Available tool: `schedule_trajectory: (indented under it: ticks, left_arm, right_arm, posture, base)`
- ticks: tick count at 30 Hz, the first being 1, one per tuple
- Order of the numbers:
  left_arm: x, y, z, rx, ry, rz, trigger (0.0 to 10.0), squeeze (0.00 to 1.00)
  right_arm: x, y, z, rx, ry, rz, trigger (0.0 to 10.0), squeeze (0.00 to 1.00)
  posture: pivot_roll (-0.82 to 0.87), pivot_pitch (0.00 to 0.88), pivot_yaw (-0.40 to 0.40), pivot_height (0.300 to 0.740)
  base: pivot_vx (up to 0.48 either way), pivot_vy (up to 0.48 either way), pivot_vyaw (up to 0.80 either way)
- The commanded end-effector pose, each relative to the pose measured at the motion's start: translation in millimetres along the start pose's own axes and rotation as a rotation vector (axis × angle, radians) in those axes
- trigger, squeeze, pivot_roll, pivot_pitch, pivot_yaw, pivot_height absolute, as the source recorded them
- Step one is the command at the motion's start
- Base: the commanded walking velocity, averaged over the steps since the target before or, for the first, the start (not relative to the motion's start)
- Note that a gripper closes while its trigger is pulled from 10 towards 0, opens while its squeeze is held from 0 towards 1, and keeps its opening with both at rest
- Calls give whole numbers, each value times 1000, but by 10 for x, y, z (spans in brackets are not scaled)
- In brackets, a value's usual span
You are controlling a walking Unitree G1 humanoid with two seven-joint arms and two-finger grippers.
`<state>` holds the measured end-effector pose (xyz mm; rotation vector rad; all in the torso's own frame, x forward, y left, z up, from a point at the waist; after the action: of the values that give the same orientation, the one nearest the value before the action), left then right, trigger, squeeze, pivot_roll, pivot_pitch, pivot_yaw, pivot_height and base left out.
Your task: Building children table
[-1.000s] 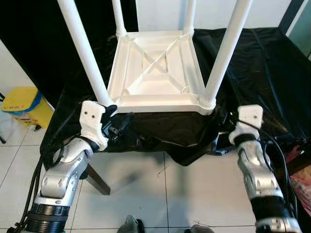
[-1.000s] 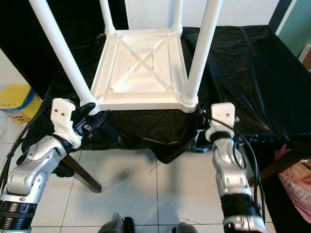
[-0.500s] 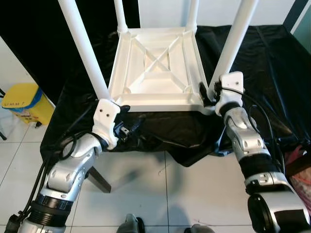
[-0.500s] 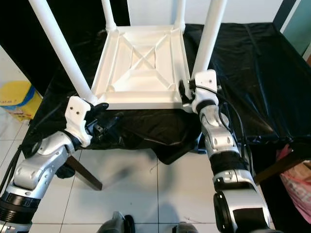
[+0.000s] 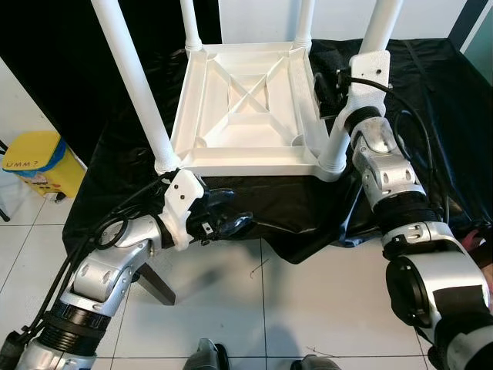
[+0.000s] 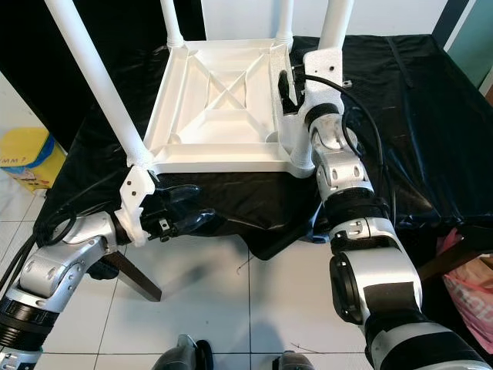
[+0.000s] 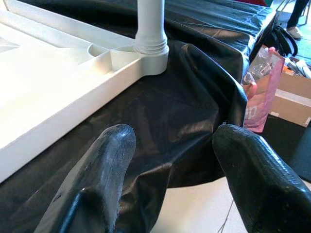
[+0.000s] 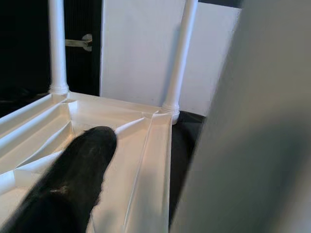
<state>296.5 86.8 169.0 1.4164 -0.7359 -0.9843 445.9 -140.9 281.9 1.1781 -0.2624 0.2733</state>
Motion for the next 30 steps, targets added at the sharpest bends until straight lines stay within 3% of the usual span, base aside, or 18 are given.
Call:
schedule_trajectory:
  ticks: [1, 3, 4, 13, 14, 15, 16, 17, 18, 19, 22, 23, 24, 27, 29, 30]
  left_arm:
    - [-4, -38, 0, -14, -5, -11, 10000, 0]
    - [-11, -41, -11, -18, 0, -11, 10000, 0]
    - [-26, -48, -27, -15, -3, -15, 10000, 0]
    - [-88, -82, -98, -16, 12, -33, 10000, 0]
    - [-165, -191, -220, -27, 84, -86, 10000, 0]
    - [-165, -191, -220, -27, 84, -86, 10000, 0]
    - [-258, -304, -344, -21, 157, -142, 10000, 0]
    - [-350, -395, -451, -28, 222, -187, 10000, 0]
    - [-350, -395, -451, -28, 222, -187, 10000, 0]
    - [-422, -446, -523, -32, 264, -213, 10000, 0]
    - [-482, -474, -581, -41, 295, -228, 10000, 0]
    - [-518, -496, -639, -46, 325, -244, 10000, 0]
    - [-518, -496, -639, -46, 325, -244, 10000, 0]
    - [-644, -561, -850, -68, 434, -276, 10000, 0]
    - [-669, -569, -892, -67, 455, -278, 10000, 0]
    - [-721, -583, -1015, -69, 520, -283, 10000, 0]
  right_arm:
    - [14, -29, 15, 0, -6, -18, 3294, 0]
    - [16, -42, 23, 1, -10, -24, 3294, 0]
    - [19, -61, 30, 14, -15, -31, 0, 0]
    - [26, -99, 59, 37, -29, -50, 0, 0]
    - [2, -172, 95, 185, -47, -95, 10000, 0]
    - [2, -172, 95, 185, -47, -95, 10000, 0]
    - [-30, -240, 124, 335, -60, -131, 10000, 0]
    - [-66, -299, 146, 459, -68, -157, 9569, 0]
    - [-66, -299, 146, 459, -68, -157, 9569, 0]
    - [-97, -339, 167, 552, -74, -172, 0, 0]
    - [-128, -376, 196, 618, -82, -182, 0, 0]
    - [-144, -396, 212, 666, -83, -184, 10000, 0]
    - [-144, -396, 212, 666, -83, -184, 10000, 0]
    - [-200, -471, 257, 821, -86, -201, 10000, 0]
    - [-215, -482, 262, 855, -83, -207, 10000, 0]
    - [-247, -507, 275, 891, -79, -214, 10000, 0]
  posture:
    - [-52, 112, 16, 740]
    - [-53, 113, 16, 740]
    - [-52, 114, 15, 740]
    - [-52, 117, 16, 740]
    - [-44, 129, 14, 740]
    - [-44, 129, 14, 740]
    - [-42, 133, 14, 740]
    - [-40, 136, 15, 740]
    - [-40, 136, 15, 740]
    - [-39, 138, 17, 740]
    - [-41, 140, 18, 740]
    - [-41, 140, 19, 740]
    - [-41, 140, 19, 740]
    - [-44, 139, 25, 740]
    - [-44, 139, 25, 740]
    - [-42, 142, 22, 740]
  base:
    - [0, 0, 0]
    - [0, 0, 0]
    - [0, 0, 0]
    - [0, 0, 0]
    - [0, 0, 0]
    - [0, 0, 0]
    - [0, 0, 0]
    - [0, 0, 0]
    - [0, 0, 0]
    - [0, 0, 0]
    - [0, 0, 0]
    - [0, 0, 0]
    - [0, 0, 0]
    - [0, 0, 0]
    - [0, 0, 0]
    - [0, 0, 0]
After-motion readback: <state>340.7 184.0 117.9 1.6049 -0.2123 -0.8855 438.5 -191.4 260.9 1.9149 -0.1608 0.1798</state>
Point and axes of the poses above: a point about 5 cm out from each wrist's last joint towards the gripper, its own x axis pointing out of the wrist towards the gripper, its own y axis along the axis of the wrist's last joint, z = x × y, the point moved 5 cm from there along x, pointing out of the wrist towards the gripper, and after that the axes turned 12 degrees about -x, right-handed, at the moved point
